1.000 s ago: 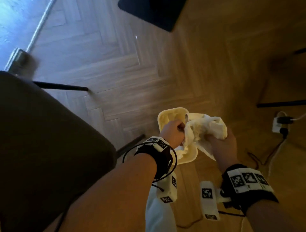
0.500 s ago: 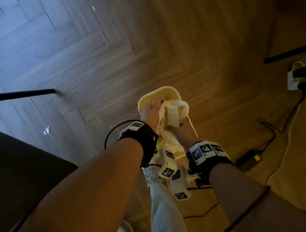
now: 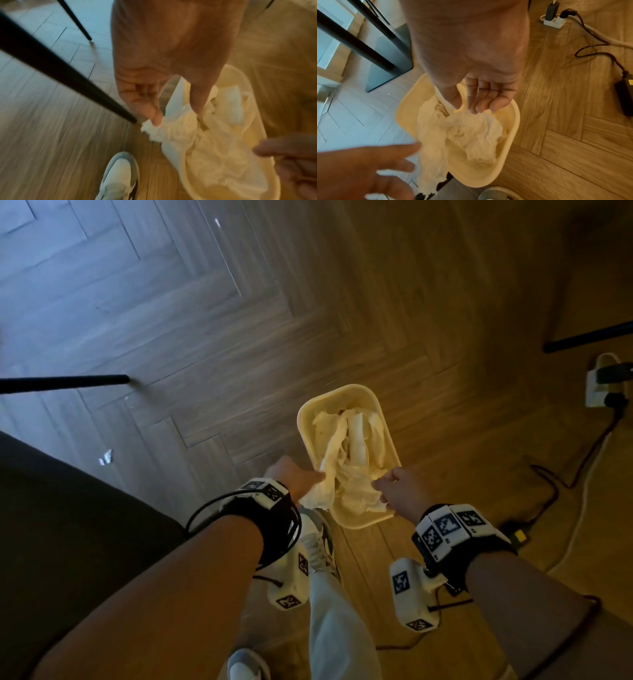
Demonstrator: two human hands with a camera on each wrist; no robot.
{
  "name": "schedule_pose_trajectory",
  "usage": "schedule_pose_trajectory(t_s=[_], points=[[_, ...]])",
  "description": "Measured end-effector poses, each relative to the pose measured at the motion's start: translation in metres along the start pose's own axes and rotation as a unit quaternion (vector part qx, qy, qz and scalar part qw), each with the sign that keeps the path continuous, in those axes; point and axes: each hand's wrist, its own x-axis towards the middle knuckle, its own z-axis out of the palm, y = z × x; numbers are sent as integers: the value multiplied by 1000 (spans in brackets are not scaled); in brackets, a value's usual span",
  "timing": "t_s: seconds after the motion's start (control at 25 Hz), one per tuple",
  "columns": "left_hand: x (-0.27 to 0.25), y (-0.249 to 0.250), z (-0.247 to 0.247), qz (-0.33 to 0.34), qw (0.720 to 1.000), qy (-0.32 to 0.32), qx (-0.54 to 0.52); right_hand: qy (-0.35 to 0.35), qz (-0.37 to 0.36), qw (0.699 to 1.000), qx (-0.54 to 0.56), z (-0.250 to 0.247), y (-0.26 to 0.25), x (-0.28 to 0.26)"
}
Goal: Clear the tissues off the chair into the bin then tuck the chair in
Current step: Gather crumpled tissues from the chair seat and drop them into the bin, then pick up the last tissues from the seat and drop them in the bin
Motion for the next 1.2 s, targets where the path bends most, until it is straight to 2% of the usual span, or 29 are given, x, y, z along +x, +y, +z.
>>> schedule_pose_trajectory(t_s=[0.08,0.2,0.24,0.32,0.36,0.44,0.52,0.64,0.72,0.84,1.0,1.08,1.2], points=[[1,-7,22,-33,995,-89,29,-15,-10,1000,18,-2,-3,-5],[-2,8,44,55,991,-121,17,-11,-32,999,33,-9,-7,-10],[-7,16,49,74,985,-155,0,-2,-41,998,38,-13,-9,-13],[-20,27,58,78,967,-240,-18,4,-52,998,35,-18,-11,-22],[-27,28,61,76,966,-245,-11,-1,-52,998,24,-20,-10,-26],[-46,24,49,94,975,-202,-6,-19,-53,998,-5,-22,-13,-41],[-71,16,17,119,979,-159,-44,-29,-70,996,-40,-22,-24,-64],[-119,-17,-50,164,979,-86,-90,-50,-135,983,-114,-5,-62,-113],[-157,-44,-95,185,971,-51,-141,-74,-203,962,-166,14,-94,-150],[-217,-116,-164,197,953,44,-226,-129,-309,906,-258,70,-146,-217],[-260,-255,-218,138,942,168,-255,-178,-393,825,-366,168,-186,-284],[-272,-321,-230,87,949,213,-216,-198,-421,784,-412,208,-192,-305],[-277,-418,-233,0,967,254,-22,-260,-416,719,-492,272,-193,-336]])
